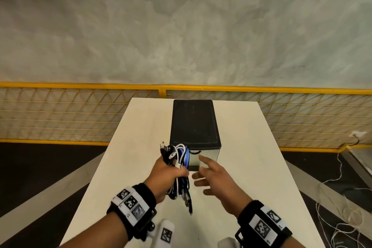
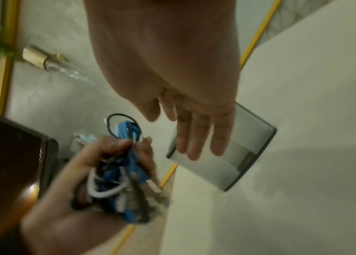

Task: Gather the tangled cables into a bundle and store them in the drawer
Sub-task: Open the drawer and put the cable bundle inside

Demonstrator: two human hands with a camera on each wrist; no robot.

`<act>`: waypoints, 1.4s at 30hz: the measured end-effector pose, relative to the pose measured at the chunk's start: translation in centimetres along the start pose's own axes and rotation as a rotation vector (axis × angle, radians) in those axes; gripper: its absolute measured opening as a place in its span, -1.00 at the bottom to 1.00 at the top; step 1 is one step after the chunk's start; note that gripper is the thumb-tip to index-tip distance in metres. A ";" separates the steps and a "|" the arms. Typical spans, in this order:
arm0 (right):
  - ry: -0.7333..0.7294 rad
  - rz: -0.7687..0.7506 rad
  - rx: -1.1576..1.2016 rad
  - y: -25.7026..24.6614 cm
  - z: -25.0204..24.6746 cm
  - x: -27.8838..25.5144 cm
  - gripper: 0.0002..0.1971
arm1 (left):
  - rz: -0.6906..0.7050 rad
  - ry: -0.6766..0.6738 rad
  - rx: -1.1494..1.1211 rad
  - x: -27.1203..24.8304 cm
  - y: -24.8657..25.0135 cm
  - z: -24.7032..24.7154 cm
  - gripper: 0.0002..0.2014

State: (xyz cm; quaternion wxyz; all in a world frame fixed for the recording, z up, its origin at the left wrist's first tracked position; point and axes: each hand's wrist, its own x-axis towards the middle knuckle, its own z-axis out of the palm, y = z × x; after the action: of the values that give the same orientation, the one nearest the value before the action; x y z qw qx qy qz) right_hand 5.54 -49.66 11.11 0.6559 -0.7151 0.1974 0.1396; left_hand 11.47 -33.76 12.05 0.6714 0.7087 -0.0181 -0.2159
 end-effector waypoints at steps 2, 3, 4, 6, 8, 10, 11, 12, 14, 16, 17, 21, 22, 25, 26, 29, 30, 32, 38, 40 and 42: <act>-0.006 0.009 -0.297 0.7 -0.4 0.9 -0.46 | -0.005 -0.001 0.103 1.8 1.0 -1.0 -0.75; -0.018 0.016 -0.443 1.0 -0.5 1.3 -0.40 | -0.015 -0.010 0.147 2.7 1.7 -1.4 -0.74; -0.036 0.026 -0.582 1.1 -0.4 1.8 -0.35 | -0.036 -0.022 0.179 3.6 2.3 -1.6 -0.72; -0.064 0.038 -0.774 1.2 -0.1 3.1 -0.28 | -0.076 -0.064 0.212 4.9 3.4 -1.7 -0.73; -0.064 0.023 -0.844 1.1 0.5 4.0 -0.22 | -0.119 -0.094 0.242 5.6 3.8 -1.4 -0.76; -0.043 0.015 -0.857 1.1 0.8 5.0 -0.16 | -0.163 -0.122 0.263 6.3 3.7 -0.9 -0.75; -0.038 0.017 -0.858 1.2 0.9 5.5 -0.14 | -0.182 -0.135 0.272 6.6 3.6 -0.6 -0.76; -0.036 0.023 -0.862 1.3 0.9 5.9 -0.12 | -0.193 -0.146 0.279 6.8 3.5 -0.5 -0.77; -0.029 0.030 -0.881 1.6 1.0 6.5 -0.09 | -0.203 -0.153 0.284 7.0 3.4 -0.4 -0.79; -0.012 0.032 -0.898 1.9 1.1 7.0 -0.08 | -0.224 -0.152 0.281 7.3 3.5 -0.5 -0.80; 0.000 0.029 -0.901 2.0 1.2 7.2 -0.07 | -0.235 -0.158 0.279 7.3 3.6 -0.5 -0.79; 0.062 -0.011 -0.979 2.2 1.4 7.8 -0.12 | -0.267 -0.173 0.286 7.4 3.7 -0.7 -0.79; 0.082 -0.022 -1.008 2.2 1.3 7.9 -0.15 | -0.272 -0.173 0.287 7.4 3.8 -0.7 -0.82; 0.133 -0.064 -1.023 1.8 1.4 7.6 -0.29 | -0.282 -0.171 0.282 7.4 3.8 -0.6 -0.83; 0.136 -0.073 -1.010 1.7 1.5 7.3 -0.33 | -0.283 -0.170 0.277 7.4 3.8 -0.6 -0.82; 0.110 -0.093 -1.033 1.6 1.9 5.7 -0.43 | -0.288 -0.174 0.272 7.4 3.9 -0.5 -0.85; 0.098 -0.097 -1.057 1.8 2.0 4.9 -0.44 | -0.292 -0.176 0.269 7.4 3.9 -0.4 -0.85; 0.077 -0.112 -1.104 2.6 2.2 2.9 -0.42 | -0.292 -0.180 0.271 7.4 4.0 -0.4 -0.87; -0.016 -0.077 -1.206 4.7 3.0 -3.5 -0.35 | -0.286 -0.167 0.299 7.2 4.1 -0.2 -0.87; -0.027 -0.077 -1.228 5.2 3.3 -4.7 -0.37 | -0.286 -0.166 0.310 7.1 4.1 -0.2 -0.87; -0.041 -0.072 -1.262 5.8 3.3 -5.7 -0.39 | -0.294 -0.168 0.302 7.1 4.0 0.0 -0.89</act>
State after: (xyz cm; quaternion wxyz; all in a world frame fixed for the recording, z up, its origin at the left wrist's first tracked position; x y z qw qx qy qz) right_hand -1.98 -46.16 8.28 0.1158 -0.9676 0.0403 0.2209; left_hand 18.95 -36.35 13.87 0.5153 0.7756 -0.0028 -0.3645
